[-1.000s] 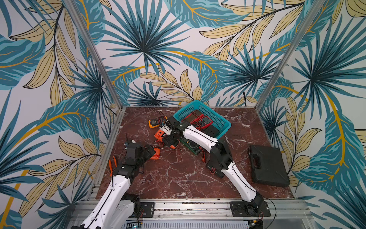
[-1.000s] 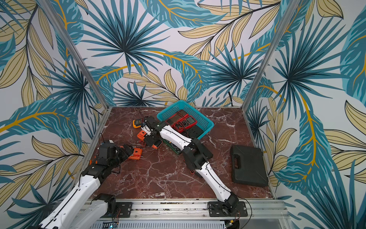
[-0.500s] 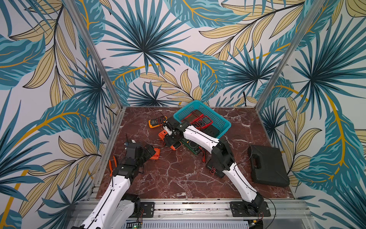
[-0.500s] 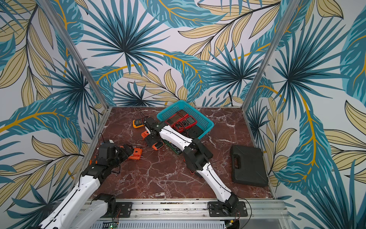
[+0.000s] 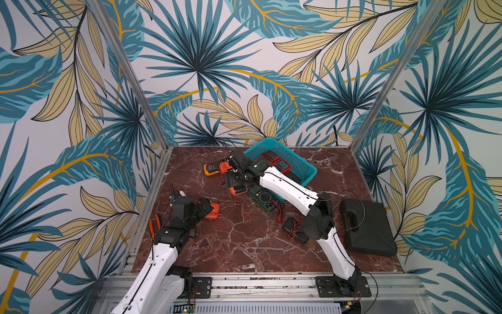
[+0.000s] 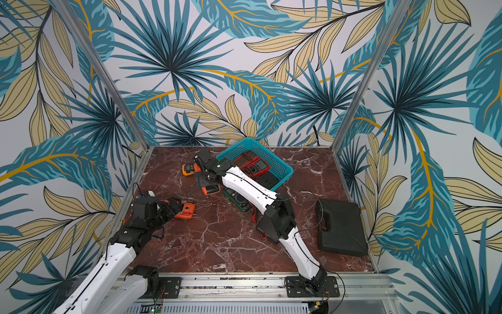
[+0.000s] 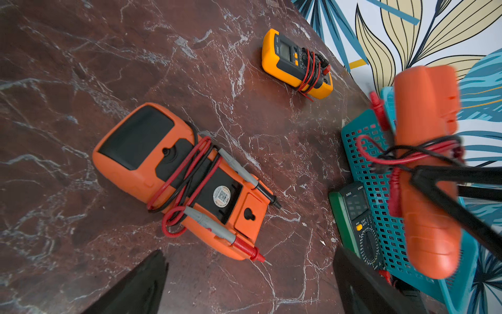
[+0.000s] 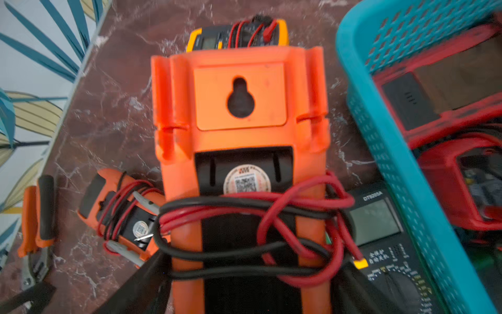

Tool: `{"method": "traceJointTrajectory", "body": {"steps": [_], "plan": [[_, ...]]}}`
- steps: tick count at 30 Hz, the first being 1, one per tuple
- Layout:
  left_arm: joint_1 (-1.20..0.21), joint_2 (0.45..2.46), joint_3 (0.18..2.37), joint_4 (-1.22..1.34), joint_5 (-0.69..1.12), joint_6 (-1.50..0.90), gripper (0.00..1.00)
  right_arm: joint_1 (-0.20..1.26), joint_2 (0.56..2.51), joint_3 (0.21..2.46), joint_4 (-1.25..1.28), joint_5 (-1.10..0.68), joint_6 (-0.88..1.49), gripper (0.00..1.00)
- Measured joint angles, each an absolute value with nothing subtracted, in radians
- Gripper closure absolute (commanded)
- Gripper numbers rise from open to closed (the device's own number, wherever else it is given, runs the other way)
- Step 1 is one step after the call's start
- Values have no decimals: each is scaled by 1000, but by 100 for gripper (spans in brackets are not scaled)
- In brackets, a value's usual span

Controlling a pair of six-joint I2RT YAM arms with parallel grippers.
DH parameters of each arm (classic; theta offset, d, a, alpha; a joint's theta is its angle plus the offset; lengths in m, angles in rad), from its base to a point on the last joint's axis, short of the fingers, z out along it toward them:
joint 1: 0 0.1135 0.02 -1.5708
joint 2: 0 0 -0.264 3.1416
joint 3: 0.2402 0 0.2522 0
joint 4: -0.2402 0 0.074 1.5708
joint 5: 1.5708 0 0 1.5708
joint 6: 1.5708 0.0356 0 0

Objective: Put the multimeter into the basket
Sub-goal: Pick up the multimeter from the center of the board, then place the multimeter in the basket.

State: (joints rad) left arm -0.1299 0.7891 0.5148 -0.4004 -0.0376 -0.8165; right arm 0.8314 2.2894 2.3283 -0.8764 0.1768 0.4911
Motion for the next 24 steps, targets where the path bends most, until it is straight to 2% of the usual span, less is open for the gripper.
{"method": "traceJointTrajectory", "body": {"steps": [6, 15, 24], "plan": [[-130, 789, 515, -400, -41, -807, 0, 826, 2142, 2252, -876, 337, 548, 100], [-130, 805, 515, -381, -25, -791, 0, 780, 1872, 1988, -873, 594, 657, 100], [-130, 862, 515, -341, 34, -752, 0, 698, 1795, 1817, -877, 719, 829, 100]]}}
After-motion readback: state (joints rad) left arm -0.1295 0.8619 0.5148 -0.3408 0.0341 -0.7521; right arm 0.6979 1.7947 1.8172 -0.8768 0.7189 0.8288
